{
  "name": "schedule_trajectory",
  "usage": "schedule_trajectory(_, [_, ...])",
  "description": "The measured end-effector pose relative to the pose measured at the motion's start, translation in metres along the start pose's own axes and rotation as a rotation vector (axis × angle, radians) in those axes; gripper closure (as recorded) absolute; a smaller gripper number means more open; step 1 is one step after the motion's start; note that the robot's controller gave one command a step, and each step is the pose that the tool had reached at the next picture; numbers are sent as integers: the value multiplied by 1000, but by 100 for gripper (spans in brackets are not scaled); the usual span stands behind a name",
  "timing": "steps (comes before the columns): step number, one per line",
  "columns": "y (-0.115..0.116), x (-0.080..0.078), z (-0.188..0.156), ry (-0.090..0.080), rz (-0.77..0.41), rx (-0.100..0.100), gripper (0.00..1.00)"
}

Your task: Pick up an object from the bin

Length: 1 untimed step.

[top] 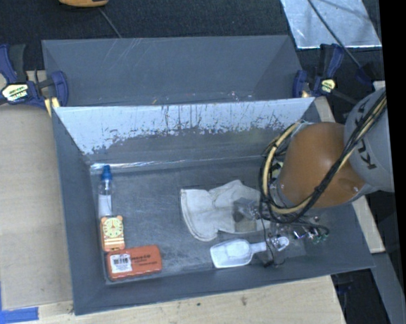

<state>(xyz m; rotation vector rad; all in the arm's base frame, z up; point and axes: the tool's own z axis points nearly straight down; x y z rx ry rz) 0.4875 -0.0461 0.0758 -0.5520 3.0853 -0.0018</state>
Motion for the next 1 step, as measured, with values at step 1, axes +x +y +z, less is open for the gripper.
schedule_trajectory(1, [41,-14,4,1,81,-1,100])
